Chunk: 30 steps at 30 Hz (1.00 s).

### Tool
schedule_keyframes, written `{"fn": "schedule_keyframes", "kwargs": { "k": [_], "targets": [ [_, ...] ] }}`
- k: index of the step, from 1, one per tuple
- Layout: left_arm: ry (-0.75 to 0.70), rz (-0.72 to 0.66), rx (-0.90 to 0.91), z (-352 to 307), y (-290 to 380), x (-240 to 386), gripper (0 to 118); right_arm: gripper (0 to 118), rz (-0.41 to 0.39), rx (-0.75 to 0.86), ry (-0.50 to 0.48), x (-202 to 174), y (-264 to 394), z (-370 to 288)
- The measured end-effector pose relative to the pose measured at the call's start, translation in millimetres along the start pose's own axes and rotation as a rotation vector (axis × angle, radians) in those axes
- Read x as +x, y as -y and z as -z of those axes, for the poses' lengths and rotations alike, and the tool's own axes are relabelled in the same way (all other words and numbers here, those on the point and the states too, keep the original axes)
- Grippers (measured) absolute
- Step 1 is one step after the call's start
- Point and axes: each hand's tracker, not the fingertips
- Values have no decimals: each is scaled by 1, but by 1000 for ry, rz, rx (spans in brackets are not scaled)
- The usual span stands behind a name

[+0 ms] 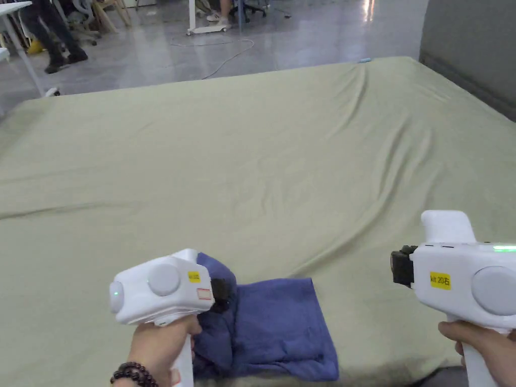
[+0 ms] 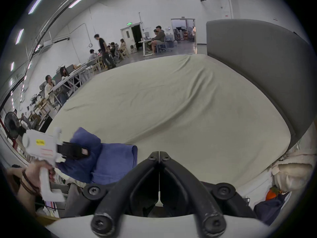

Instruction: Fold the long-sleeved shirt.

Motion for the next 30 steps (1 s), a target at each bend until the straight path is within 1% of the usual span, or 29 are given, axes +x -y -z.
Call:
{"fn": "schedule_keyframes", "kwargs": {
  "k": [1,2,3,4,6,7,9,11,13,15,16,17,18,19,20,21,22,23,25,27,28,30],
  "targets": [
    [-9,-1,-15,7,1,6,12,0,5,2,2,3,1,-1],
    [27,-28,-12,11,5,15,18,0,11,3,7,7,1,-3],
    [72,-71,-17,12,8,20,33,0,15,5,14,9,2,-4],
    [119,-87,-6,11,9,27,53,0,21,5,20,12,2,-4],
    [214,-73,19,8,14,44,95,0,29,2,32,17,4,-3],
    [256,-65,10,8,14,51,100,0,32,0,34,19,4,-2],
    [324,-50,-24,8,10,59,101,0,41,-4,32,21,6,-2],
    [375,-79,-45,-3,9,62,101,0,47,-7,30,22,7,-2],
    [396,-95,17,-19,4,56,101,0,45,-5,27,22,7,-3],
    [404,-67,60,-42,1,47,101,0,44,-2,27,21,7,-4],
    [413,-51,75,-51,0,39,100,0,44,1,25,21,6,-4],
    [427,-31,86,-59,1,30,96,0,42,4,21,20,6,-5],
    [423,-17,120,-66,3,25,64,0,40,5,18,18,6,-5],
    [396,14,160,-69,7,21,16,0,37,6,15,17,7,-6],
    [313,66,187,-66,11,21,0,0,33,7,13,15,8,-7],
    [198,123,204,-59,18,23,0,0,31,9,11,13,8,-7],
    [128,179,222,-51,29,28,0,0,30,7,9,12,8,-7],
    [89,255,244,-40,40,32,0,0,27,3,6,11,9,-8],
    [139,318,197,-26,56,41,0,0,18,1,5,9,11,-9],
    [208,330,169,-16,65,57,0,0,12,-4,8,8,11,-9],
    [197,366,159,-7,70,66,0,0,11,-6,11,8,11,-10],
    [81,435,100,17,74,86,0,0,11,-3,20,10,11,-11]
  ]
}}
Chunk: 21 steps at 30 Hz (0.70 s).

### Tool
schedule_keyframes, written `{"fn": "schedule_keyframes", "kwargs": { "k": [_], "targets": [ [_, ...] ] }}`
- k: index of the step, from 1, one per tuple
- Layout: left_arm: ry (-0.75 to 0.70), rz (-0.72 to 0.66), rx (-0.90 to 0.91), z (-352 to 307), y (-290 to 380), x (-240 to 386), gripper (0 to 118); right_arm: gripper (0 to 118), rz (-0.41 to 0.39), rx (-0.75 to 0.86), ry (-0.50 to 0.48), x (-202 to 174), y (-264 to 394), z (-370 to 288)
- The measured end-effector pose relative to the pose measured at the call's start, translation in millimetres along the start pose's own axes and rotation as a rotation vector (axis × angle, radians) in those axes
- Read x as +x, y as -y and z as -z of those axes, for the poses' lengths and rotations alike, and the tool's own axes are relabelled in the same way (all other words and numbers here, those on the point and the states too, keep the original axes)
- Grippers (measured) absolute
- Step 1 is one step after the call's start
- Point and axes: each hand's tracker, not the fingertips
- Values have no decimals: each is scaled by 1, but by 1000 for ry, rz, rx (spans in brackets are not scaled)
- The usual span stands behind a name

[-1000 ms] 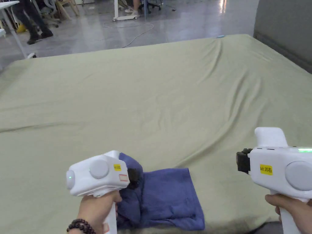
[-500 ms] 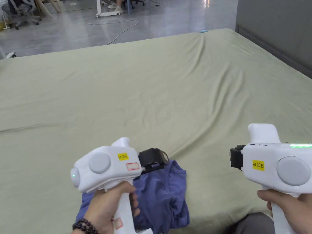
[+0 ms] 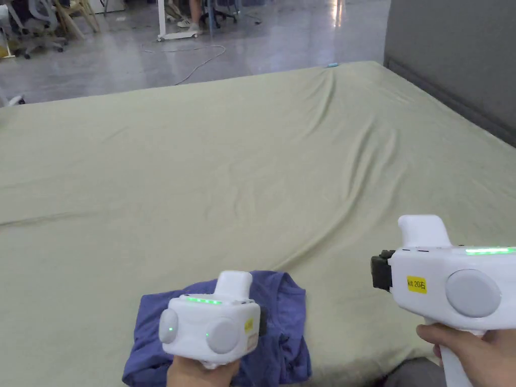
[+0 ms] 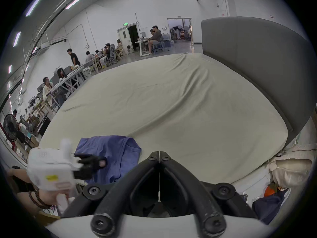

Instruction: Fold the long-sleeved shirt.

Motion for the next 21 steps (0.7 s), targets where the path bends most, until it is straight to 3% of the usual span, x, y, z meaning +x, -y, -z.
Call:
{"fn": "schedule_keyframes", "kwargs": {
  "k": [3,4,8,10,11,13,16,19,21],
  "targets": [
    [54,-127,-82,31,-1,17,0,0,4,13,14,3,-1,-7],
    [80,-126,-17,30,-7,23,0,0,10,18,15,5,-1,-9],
    [182,-135,-73,44,-15,42,0,0,29,16,12,7,-3,-10],
    [168,-108,-101,37,-24,36,0,0,27,15,18,5,-4,-8],
    [239,-125,-126,26,-29,27,0,0,27,13,3,3,-5,-7],
    [355,-205,-87,-7,-37,-2,0,0,49,28,-97,-4,-8,0],
    [336,-221,51,-56,-40,-40,0,0,116,-5,-293,-23,-16,29],
    [303,-282,136,-92,-32,-90,0,0,127,-151,-500,-55,-18,85],
    [299,-343,131,-104,-19,-126,0,0,154,-259,-545,-74,-12,127]
  ]
}}
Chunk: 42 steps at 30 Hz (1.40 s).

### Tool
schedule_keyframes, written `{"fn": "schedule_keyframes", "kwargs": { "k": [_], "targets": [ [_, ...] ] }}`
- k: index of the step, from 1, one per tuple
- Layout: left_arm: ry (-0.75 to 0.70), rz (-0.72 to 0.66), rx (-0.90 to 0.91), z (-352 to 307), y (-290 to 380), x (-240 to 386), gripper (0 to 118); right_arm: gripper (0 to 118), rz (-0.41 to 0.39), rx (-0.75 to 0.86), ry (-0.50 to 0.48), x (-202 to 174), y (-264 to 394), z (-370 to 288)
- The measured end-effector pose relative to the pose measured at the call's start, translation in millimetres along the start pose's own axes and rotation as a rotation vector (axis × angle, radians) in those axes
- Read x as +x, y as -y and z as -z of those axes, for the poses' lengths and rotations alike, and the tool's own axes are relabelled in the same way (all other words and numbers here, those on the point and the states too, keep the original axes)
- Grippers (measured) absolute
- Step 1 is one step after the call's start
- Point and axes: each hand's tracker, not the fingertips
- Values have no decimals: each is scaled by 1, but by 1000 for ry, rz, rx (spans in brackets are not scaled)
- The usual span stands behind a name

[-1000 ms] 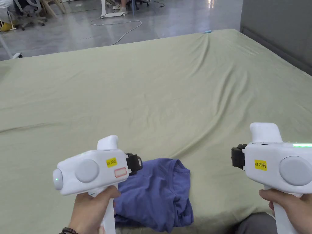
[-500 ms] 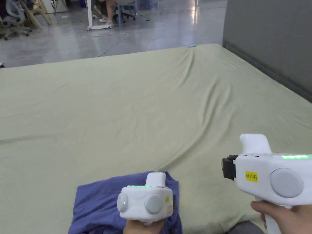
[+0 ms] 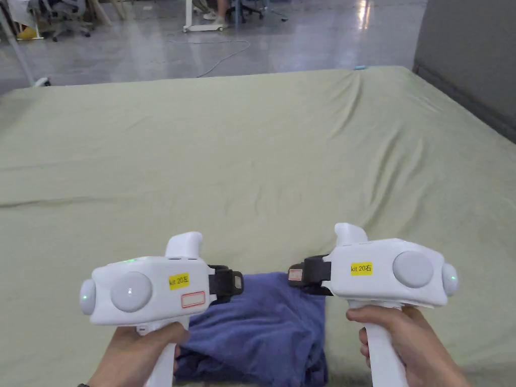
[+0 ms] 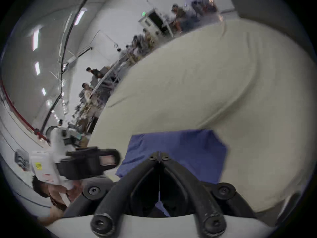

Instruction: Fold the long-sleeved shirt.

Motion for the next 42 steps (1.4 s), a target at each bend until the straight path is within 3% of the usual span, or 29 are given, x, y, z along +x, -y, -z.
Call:
{"fn": "schedule_keyframes", "kwargs": {
  "k": [6,10,11,12,13,15,16,19,25,29,30,31,32,34,36,40,42],
  "targets": [
    [-51,-155,13,-26,21,-72,0,0,116,-206,-57,34,10,66],
    [57,-246,43,-31,38,-115,0,0,156,-192,17,65,23,68],
    [83,-279,50,-32,41,-121,0,0,190,-167,-68,73,25,65],
    [94,-301,53,-32,42,-128,8,0,212,-168,-99,79,26,65],
    [98,-317,63,-32,44,-136,31,0,201,-177,-57,81,27,64],
    [77,-329,56,-26,46,-144,105,0,198,-167,-72,82,30,63],
    [72,-332,44,-22,47,-149,113,0,192,-164,-68,80,29,64],
    [119,-408,60,-12,50,-164,113,0,189,-153,-68,78,32,65],
    [405,-589,51,36,54,-182,112,0,231,-126,-95,83,38,66],
    [449,-655,82,60,49,-173,110,0,233,-118,-94,82,39,66],
    [445,-645,68,65,46,-169,91,0,231,-118,-92,82,39,65],
    [408,-597,49,68,43,-163,52,0,229,-119,-89,81,39,65],
    [355,-543,32,69,41,-158,4,0,228,-120,-86,80,39,66],
    [143,-389,-73,78,39,-140,3,0,223,-120,-75,77,38,65],
    [202,-336,2,71,41,-132,3,0,207,-116,-41,69,38,63],
    [211,-361,90,40,35,-141,3,0,80,-40,68,27,35,49],
    [228,-360,101,21,33,-155,2,0,25,31,32,-1,30,42]
  ]
}}
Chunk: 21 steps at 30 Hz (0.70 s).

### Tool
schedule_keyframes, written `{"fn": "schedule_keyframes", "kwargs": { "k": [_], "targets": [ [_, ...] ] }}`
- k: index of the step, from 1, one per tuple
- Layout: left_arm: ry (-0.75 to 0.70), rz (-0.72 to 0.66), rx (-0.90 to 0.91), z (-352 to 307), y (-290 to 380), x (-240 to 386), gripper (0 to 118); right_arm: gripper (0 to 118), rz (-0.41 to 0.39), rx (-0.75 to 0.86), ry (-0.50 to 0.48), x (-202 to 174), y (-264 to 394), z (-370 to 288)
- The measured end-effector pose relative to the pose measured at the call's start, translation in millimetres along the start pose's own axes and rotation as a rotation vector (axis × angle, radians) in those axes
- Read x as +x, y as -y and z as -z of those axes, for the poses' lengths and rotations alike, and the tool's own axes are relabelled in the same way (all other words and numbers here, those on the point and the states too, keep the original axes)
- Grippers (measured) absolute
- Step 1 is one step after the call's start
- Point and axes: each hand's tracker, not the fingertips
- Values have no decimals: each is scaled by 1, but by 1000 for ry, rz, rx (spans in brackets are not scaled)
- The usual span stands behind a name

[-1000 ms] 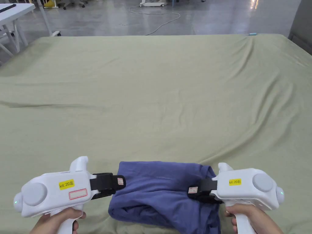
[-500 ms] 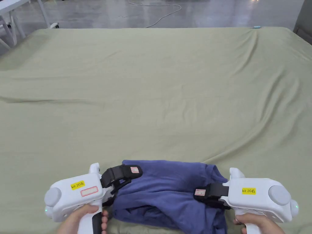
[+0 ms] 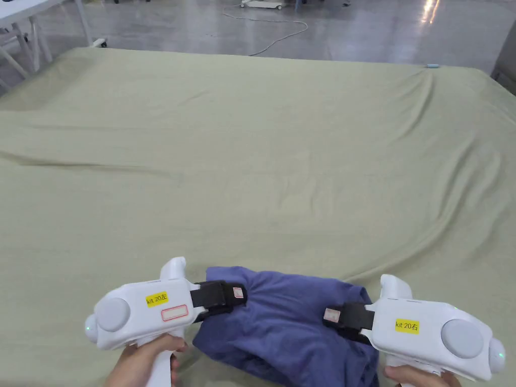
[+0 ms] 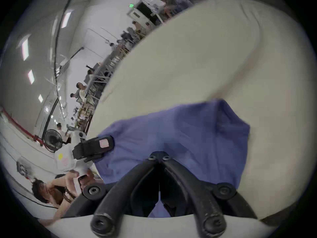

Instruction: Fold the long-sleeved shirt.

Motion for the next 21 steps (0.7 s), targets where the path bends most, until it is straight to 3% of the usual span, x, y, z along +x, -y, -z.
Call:
{"fn": "schedule_keyframes", "kwargs": {
  "k": [2,4,7,13,19,20,21],
  "targets": [
    [-13,21,19,-22,-10,-7,2,0,-112,92,36,-39,-5,-2],
    [-57,46,77,-54,-21,-20,2,0,-302,195,77,-88,-7,5],
    [-104,6,155,-111,-43,-52,2,0,-480,270,25,-157,-3,32],
    [-291,-24,297,-250,-76,-117,2,0,-720,264,-36,-283,22,138],
    [-460,-133,434,-360,-98,-186,4,0,-836,210,-153,-368,63,236],
    [-490,-155,426,-364,-99,-191,12,0,-850,204,-155,-373,67,245],
    [-506,-160,421,-364,-100,-195,48,0,-858,192,-160,-377,70,253]
  ]
}}
